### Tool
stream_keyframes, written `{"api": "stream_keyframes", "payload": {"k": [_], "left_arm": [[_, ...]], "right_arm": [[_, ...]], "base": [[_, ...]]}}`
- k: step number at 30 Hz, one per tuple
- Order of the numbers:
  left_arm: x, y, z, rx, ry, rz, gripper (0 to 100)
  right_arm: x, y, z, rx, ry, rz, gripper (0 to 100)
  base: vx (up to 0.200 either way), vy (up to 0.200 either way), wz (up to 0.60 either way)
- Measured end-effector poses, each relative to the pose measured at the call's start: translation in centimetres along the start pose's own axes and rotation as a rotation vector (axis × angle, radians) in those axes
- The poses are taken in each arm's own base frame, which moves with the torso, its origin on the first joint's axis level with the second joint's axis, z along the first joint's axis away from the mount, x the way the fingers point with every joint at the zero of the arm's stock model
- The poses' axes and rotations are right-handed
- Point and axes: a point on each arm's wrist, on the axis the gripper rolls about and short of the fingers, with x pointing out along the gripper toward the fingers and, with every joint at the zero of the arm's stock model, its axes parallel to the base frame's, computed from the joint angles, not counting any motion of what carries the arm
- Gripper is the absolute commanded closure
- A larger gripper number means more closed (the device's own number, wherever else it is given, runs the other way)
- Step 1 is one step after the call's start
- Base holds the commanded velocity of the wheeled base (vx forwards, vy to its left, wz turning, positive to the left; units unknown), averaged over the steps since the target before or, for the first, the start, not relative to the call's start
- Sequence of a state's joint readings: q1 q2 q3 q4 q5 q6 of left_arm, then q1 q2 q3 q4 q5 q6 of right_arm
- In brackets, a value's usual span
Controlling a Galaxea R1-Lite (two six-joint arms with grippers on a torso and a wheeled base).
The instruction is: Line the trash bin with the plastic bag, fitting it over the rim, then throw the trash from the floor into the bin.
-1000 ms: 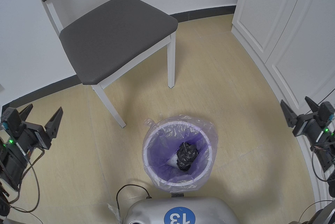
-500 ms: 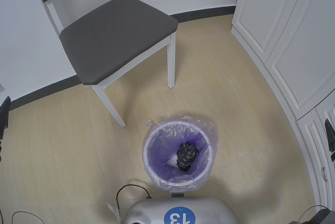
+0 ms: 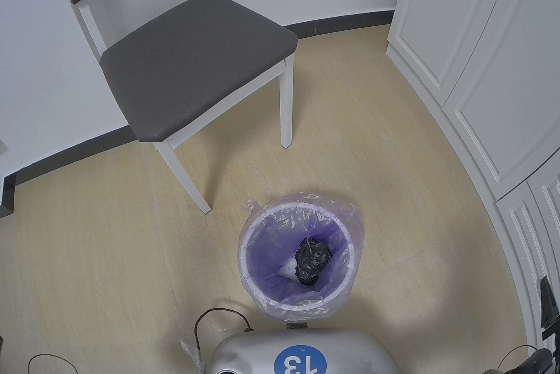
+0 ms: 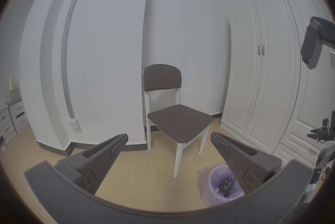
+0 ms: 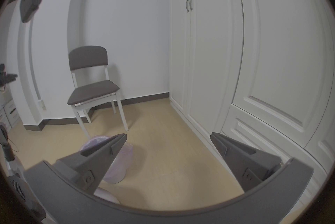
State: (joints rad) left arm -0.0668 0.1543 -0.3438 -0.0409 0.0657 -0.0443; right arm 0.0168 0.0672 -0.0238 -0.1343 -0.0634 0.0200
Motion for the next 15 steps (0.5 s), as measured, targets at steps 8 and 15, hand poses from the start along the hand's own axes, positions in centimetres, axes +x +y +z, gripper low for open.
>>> {"api": "stream_keyframes", "payload": {"k": [8,15], "left_arm": [[-0.2,0.1,-5.3,-0.021,0.118,-0.012,0],[-0.4,0.1,-8.7,-0.024,0.173,-0.009,0]], "right_arm": [[-0.4,0.2,-0.9,0.003,0.025,0.084,0],[-0.5,0.3,-1.1,-0.038,0.040,0.127,0]], "base": [[0.000,0.000,0.00],[0.000,0.000,0.00]]}}
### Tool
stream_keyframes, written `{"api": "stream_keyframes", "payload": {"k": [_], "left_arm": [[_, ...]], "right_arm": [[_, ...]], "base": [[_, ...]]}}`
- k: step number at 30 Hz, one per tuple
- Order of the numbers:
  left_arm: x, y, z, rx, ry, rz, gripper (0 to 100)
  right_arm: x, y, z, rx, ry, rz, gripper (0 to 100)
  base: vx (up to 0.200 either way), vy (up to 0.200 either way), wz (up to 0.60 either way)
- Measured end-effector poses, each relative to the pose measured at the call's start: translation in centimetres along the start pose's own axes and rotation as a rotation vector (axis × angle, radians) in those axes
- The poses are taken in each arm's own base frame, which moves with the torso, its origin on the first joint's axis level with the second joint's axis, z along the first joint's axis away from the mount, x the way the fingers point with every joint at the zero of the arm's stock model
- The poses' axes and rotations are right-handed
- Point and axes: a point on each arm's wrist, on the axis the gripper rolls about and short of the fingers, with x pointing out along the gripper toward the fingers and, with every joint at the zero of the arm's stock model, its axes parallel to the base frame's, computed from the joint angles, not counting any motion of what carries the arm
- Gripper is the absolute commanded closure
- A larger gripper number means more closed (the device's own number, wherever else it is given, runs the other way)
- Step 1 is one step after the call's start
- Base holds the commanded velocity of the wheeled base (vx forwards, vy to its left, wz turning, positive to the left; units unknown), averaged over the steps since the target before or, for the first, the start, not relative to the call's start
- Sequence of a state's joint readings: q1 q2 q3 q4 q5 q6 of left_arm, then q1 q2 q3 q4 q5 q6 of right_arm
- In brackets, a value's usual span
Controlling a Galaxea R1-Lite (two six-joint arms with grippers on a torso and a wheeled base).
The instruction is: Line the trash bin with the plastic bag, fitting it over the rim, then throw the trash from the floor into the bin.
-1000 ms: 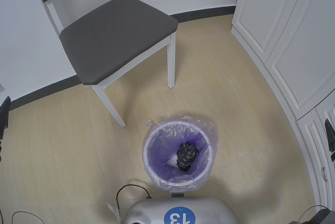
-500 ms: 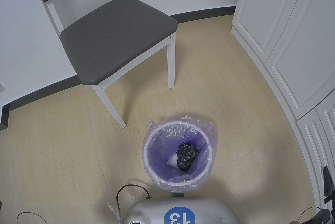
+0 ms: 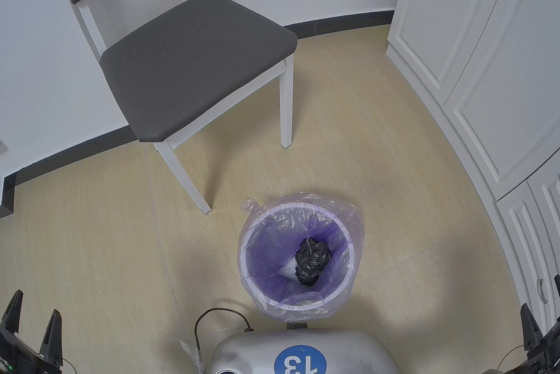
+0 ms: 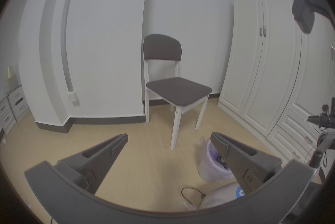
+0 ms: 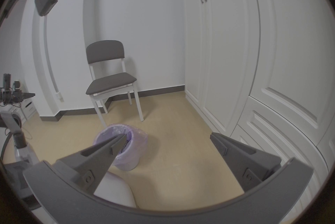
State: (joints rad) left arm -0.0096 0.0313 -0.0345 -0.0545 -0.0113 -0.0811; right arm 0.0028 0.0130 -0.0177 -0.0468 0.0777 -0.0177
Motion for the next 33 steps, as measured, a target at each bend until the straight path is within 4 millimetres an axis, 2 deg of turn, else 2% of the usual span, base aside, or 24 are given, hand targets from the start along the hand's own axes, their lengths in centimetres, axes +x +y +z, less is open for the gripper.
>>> {"api": "stream_keyframes", "payload": {"k": [7,15,24,29,33], "left_arm": [[-0.03,0.15,-0.45,-0.008,-0.004,0.063,0],[-0.07,0.24,-0.52,-0.022,-0.008,0.105,0],[-0.07,0.01,-1.02,0.137,0.048,-0.016,0],[-0.07,0.06,-1.05,0.056,0.051,0.006,0],[-0.07,0.09,-1.04,0.063,0.050,0.022,0]], "right_arm": [[-0.05,-0.35,-0.42,0.050,0.037,-0.165,0],[-0.05,-0.33,-0.49,0.039,0.044,-0.156,0],[-0.05,-0.33,-0.48,0.037,0.045,-0.154,0],[-0.05,-0.33,-0.47,0.036,0.044,-0.154,0],[-0.04,-0.33,-0.47,0.036,0.045,-0.154,0]], "base": [[0.000,0.000,0.00],[0.000,0.000,0.00],[0.000,0.000,0.00],[0.000,0.000,0.00],[0.000,0.000,0.00]]}}
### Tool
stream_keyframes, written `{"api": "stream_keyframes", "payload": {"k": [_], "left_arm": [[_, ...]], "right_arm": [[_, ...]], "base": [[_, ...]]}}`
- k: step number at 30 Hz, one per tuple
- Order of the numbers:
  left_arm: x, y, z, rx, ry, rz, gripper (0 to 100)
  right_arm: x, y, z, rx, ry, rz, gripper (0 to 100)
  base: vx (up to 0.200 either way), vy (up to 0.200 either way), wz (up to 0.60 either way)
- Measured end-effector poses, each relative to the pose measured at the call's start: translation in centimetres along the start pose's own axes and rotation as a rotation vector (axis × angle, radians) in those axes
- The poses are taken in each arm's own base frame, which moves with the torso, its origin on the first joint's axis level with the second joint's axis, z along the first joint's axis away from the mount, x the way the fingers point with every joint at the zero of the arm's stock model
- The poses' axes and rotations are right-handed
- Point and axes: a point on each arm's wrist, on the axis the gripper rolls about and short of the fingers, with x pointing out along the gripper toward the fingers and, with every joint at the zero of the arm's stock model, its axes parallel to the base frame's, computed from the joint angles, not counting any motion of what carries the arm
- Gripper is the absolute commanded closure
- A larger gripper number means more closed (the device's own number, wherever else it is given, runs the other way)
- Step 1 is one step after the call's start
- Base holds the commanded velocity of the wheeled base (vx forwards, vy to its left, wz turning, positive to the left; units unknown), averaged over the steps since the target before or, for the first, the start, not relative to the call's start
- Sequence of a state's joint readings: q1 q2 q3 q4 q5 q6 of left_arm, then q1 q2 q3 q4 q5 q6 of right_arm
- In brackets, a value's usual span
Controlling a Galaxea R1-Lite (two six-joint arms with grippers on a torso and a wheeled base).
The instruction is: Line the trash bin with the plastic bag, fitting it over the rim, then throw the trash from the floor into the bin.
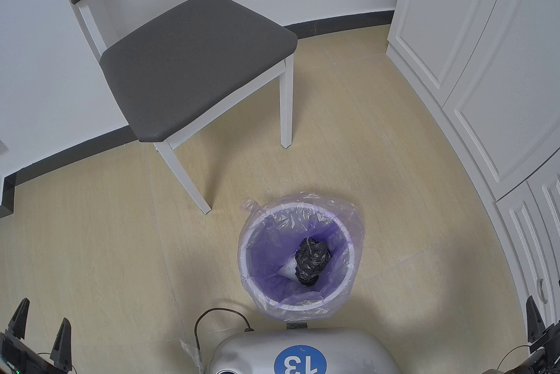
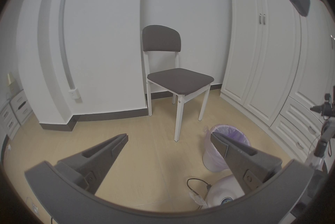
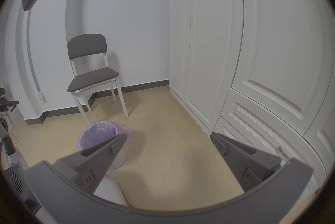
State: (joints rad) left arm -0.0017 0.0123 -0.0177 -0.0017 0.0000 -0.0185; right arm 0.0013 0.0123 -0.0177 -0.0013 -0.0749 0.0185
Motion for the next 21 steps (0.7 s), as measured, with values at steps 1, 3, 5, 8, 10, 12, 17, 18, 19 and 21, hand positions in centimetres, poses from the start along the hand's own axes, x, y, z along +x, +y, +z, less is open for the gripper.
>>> {"api": "stream_keyframes", "payload": {"k": [1,3,5,8,10,12,17,18,19,21], "left_arm": [[0.00,0.00,0.00,0.011,0.000,0.002,0],[0.00,0.01,0.01,0.019,-0.001,0.004,0],[0.00,0.01,0.01,0.019,-0.001,0.005,0],[0.00,0.01,0.01,0.019,-0.001,0.006,0],[0.00,0.01,0.01,0.020,0.000,0.006,0],[0.00,0.01,0.01,0.020,0.000,0.006,0],[0.01,0.01,0.01,0.020,0.000,0.006,0],[0.01,0.01,0.01,0.020,0.000,0.006,0],[0.01,0.01,0.01,0.020,0.000,0.006,0],[0.01,0.01,0.01,0.020,0.000,0.006,0]], "right_arm": [[0.00,0.00,0.00,0.000,0.000,0.000,0],[0.00,0.00,0.00,0.000,0.000,0.000,0],[0.00,0.00,0.00,0.000,0.000,0.000,0],[0.00,0.00,0.00,0.000,0.000,0.000,0],[0.01,0.00,0.00,0.000,0.001,0.000,0],[0.01,0.00,0.00,0.000,0.001,0.000,0],[0.01,0.00,0.00,0.000,0.001,0.000,0],[0.01,0.00,0.00,0.000,0.001,0.000,0],[0.01,0.00,0.00,0.000,0.001,0.000,0],[0.01,0.00,0.00,0.000,0.001,0.000,0]], "base": [[0.000,0.000,0.00],[0.000,0.000,0.00],[0.000,0.000,0.00],[0.000,0.000,0.00],[0.000,0.000,0.00],[0.000,0.000,0.00],[0.000,0.000,0.00],[0.000,0.000,0.00],[0.000,0.000,0.00],[0.000,0.000,0.00]]}}
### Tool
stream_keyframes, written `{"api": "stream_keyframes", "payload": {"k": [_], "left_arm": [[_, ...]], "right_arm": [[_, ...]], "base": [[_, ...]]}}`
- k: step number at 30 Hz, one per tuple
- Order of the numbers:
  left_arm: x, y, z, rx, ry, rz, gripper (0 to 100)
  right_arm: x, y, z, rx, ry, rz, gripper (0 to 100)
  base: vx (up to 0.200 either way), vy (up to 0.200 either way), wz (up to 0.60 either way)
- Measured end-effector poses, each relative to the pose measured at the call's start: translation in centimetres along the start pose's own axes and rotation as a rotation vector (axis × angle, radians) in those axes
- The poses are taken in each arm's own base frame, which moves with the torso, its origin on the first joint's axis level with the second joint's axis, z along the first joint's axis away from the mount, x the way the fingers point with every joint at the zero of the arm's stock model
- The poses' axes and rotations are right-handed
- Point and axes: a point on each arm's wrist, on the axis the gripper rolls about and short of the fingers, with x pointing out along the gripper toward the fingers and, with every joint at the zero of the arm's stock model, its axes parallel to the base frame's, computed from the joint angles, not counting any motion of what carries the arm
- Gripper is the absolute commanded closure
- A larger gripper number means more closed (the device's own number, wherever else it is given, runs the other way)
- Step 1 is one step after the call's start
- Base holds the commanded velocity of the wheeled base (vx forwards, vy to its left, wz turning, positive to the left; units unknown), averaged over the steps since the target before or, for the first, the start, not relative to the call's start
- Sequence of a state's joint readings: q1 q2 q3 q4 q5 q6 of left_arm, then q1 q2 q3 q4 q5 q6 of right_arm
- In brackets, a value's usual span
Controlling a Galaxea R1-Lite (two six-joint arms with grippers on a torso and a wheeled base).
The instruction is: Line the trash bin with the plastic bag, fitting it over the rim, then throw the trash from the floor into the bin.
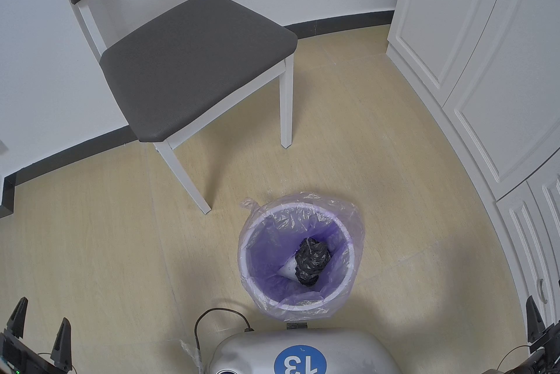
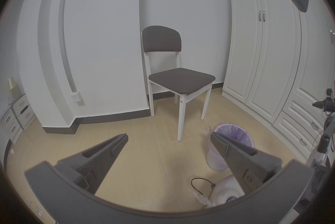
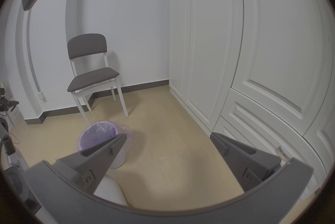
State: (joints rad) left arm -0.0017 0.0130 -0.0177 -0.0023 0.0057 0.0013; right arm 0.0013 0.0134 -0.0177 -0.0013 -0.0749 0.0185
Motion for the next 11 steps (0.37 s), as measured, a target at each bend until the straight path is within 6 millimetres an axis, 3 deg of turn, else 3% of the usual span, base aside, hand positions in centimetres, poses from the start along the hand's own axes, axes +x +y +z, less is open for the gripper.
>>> {"api": "stream_keyframes", "payload": {"k": [11], "left_arm": [[0.01,0.00,0.01,0.000,0.000,0.000,0]], "right_arm": [[0.00,0.00,0.00,0.000,0.000,0.000,0]], "base": [[0.000,0.000,0.00]]}}
